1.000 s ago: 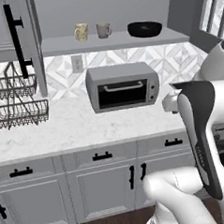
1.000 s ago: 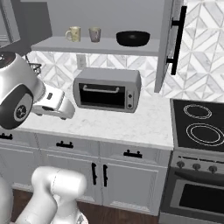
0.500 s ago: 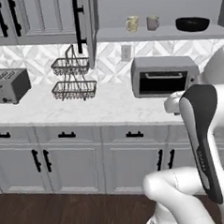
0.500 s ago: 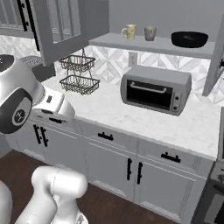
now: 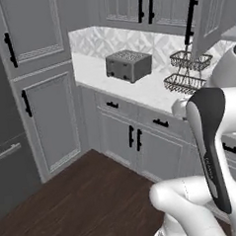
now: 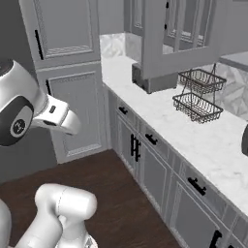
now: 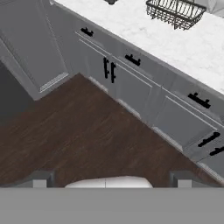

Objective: Gather all objects into one cabinet and sort the glasses and bowls to opposite sides.

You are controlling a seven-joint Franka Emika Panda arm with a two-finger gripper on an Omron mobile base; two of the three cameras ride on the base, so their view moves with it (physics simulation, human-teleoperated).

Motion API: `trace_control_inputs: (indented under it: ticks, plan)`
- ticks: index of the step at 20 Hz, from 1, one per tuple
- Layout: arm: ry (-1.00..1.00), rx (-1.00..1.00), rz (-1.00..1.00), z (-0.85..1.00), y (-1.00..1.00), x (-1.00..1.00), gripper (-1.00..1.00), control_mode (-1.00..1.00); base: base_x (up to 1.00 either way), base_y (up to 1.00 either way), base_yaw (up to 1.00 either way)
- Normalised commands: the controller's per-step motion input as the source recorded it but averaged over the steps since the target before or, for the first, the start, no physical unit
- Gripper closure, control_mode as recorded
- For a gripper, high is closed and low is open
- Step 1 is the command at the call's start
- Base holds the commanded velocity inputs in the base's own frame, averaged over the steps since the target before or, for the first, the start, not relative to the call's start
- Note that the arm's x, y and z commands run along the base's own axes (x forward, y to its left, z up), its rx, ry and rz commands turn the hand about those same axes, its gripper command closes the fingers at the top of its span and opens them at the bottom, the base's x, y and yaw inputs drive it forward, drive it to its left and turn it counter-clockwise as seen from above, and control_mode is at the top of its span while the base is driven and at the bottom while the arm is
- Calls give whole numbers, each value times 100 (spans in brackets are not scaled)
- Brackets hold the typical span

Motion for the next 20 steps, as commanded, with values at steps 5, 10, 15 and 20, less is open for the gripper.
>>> trace_control_inputs:
  ticks: [5, 10, 15, 20]
  plan:
    - [0, 0, 0, 0, 0, 0, -100, 100, -4, 3, 99]
    - [0, 0, 0, 0, 0, 0, -100, 100, -4, 0, 100]
    - [0, 0, 0, 0, 0, 0, -100, 100, -1, 0, 99]
    - [0, 0, 0, 0, 0, 0, -100, 100, 0, 0, 97]
